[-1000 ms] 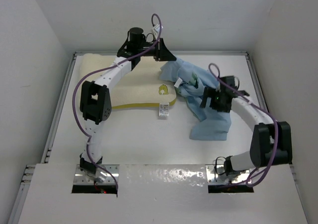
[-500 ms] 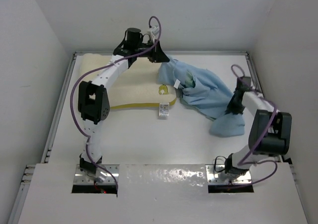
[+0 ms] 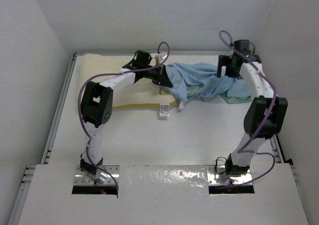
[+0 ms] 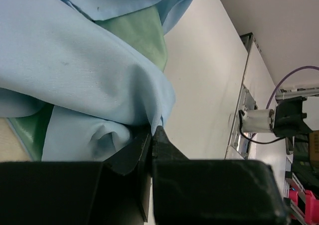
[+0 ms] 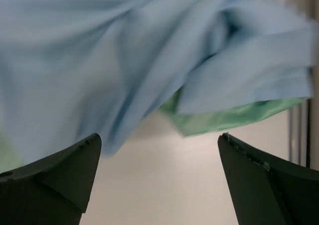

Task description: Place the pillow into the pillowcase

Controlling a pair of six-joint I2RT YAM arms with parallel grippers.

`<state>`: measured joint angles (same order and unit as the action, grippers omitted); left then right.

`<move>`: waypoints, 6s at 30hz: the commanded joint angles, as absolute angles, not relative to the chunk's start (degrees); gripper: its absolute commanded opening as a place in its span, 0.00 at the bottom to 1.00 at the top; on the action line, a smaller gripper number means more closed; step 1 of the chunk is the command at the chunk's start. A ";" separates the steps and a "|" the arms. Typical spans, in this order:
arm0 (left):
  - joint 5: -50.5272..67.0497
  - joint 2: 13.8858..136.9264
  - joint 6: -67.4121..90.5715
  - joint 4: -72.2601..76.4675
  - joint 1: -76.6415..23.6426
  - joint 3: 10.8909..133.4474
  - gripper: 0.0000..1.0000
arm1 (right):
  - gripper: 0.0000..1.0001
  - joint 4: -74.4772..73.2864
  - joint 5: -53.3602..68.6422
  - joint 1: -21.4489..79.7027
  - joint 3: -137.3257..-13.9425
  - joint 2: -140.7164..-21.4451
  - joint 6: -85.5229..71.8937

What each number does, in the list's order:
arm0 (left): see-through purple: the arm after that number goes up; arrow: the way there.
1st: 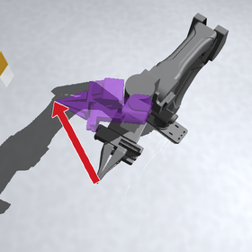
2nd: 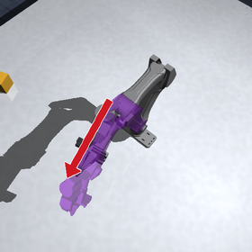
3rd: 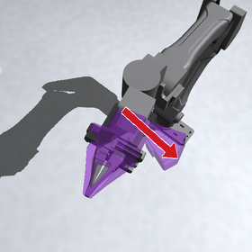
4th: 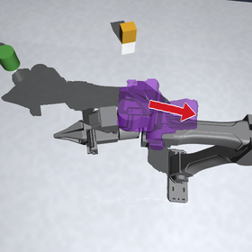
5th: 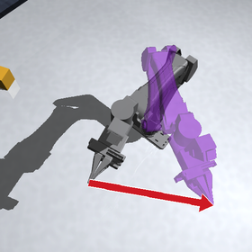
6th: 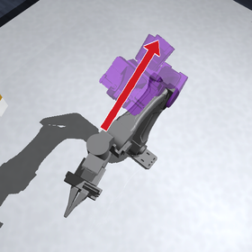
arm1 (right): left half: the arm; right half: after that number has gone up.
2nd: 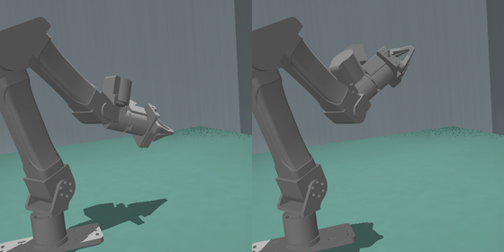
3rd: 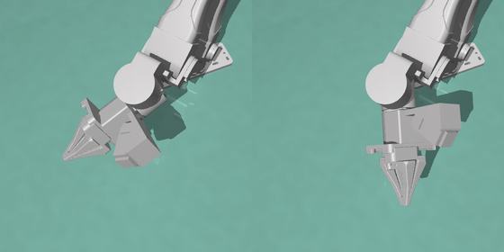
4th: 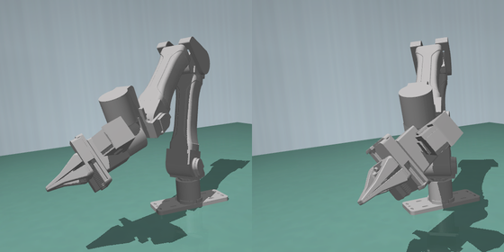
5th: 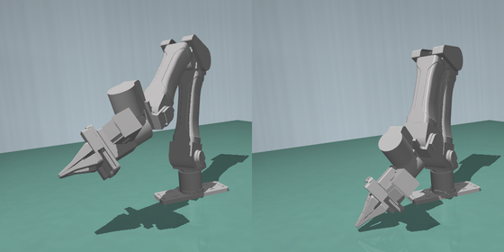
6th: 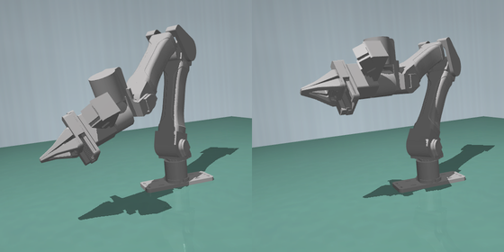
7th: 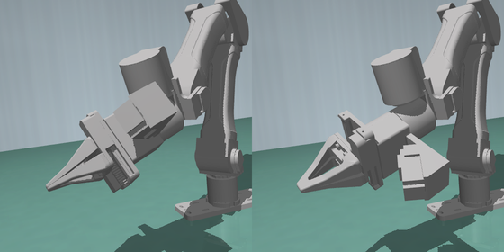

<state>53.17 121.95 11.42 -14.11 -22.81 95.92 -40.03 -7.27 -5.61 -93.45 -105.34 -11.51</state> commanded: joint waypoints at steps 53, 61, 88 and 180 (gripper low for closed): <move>23.49 123.40 -23.08 -45.52 2.01 121.47 1.00 | 0.00 -15.91 6.33 2.55 -83.23 -99.58 -19.42; 32.39 130.95 -37.18 -32.37 0.62 128.12 1.00 | 0.00 -20.04 3.87 4.22 -87.01 -102.57 -17.58; 28.91 125.97 -38.05 -25.74 -0.45 105.30 0.00 | 0.00 -25.23 1.05 6.24 -92.64 -104.77 -19.34; 8.52 94.74 -69.27 -33.76 -38.50 64.42 1.00 | 0.99 -7.30 0.19 14.59 -49.39 -83.22 -16.96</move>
<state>12.19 92.42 -72.23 -43.64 -38.39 63.42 -15.29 2.42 14.59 -47.81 -80.42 -14.37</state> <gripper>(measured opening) 0.995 0.986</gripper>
